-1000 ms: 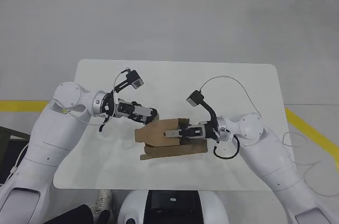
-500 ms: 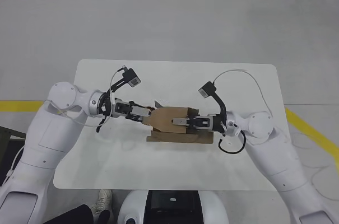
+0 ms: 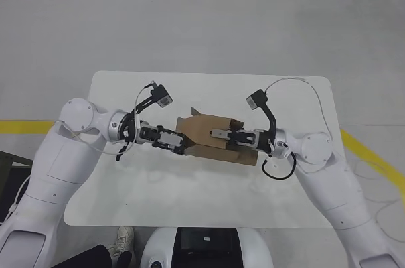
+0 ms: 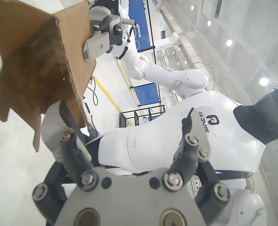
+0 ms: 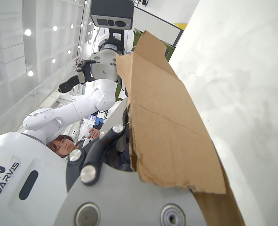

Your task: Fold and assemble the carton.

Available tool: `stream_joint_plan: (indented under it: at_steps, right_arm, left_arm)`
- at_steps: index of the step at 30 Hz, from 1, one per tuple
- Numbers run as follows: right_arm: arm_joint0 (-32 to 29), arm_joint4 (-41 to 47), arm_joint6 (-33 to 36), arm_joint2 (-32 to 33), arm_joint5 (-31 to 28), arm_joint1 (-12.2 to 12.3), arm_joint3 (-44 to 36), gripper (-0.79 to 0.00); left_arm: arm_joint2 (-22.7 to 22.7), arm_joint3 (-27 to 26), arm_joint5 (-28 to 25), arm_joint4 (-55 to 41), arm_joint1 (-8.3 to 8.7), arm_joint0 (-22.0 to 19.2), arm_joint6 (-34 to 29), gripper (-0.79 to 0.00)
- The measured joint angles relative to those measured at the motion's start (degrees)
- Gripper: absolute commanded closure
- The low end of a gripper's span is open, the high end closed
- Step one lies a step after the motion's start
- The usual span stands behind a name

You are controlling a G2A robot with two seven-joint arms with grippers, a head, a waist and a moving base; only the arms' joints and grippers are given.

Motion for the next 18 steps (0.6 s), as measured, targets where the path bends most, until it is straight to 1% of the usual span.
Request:
stream_joint_plan:
  at_steps: [9,18]
  right_arm:
    - [-0.39,-2.84,-4.7,1.06,0.07,0.02,-1.06,0.0]
    - [-0.4,-2.87,-6.28,0.94,0.0,-0.19,-1.97,0.0]
  left_arm:
    - [1.2,-1.51,0.13,-0.55,-0.35,0.13,-0.9,-0.785]
    - [2.71,-0.69,0.43,-0.66,-0.85,-0.34,-1.14,-0.785]
